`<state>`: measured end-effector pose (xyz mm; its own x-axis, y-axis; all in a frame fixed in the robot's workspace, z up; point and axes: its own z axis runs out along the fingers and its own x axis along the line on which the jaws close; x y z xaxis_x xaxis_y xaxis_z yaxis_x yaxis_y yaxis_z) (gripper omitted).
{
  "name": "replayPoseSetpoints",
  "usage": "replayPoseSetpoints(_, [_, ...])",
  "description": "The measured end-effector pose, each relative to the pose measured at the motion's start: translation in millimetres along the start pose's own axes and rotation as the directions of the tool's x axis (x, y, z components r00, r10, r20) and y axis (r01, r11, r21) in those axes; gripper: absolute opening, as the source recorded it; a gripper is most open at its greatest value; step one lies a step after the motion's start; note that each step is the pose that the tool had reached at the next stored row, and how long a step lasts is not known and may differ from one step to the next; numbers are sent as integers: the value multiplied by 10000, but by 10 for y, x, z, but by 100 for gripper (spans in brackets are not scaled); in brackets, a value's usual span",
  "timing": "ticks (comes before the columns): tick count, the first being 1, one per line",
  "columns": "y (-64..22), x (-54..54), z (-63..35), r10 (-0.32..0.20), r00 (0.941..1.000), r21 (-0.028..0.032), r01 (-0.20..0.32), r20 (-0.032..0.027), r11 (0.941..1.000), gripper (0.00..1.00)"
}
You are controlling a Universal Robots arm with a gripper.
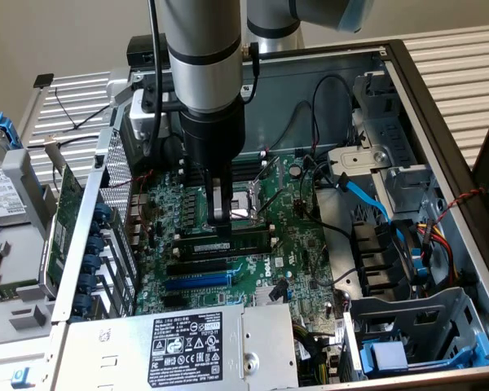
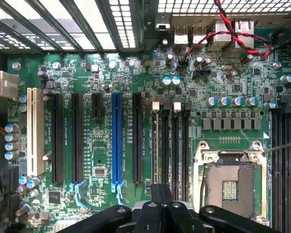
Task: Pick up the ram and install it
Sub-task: 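Press down the ram until it locks into place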
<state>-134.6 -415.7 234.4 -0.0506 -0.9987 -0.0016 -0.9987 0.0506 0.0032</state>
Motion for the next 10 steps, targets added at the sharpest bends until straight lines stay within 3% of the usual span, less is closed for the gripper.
replayPoseSetpoints(10, [0,-10,36,0,10000,3,0,-2,10000,10])
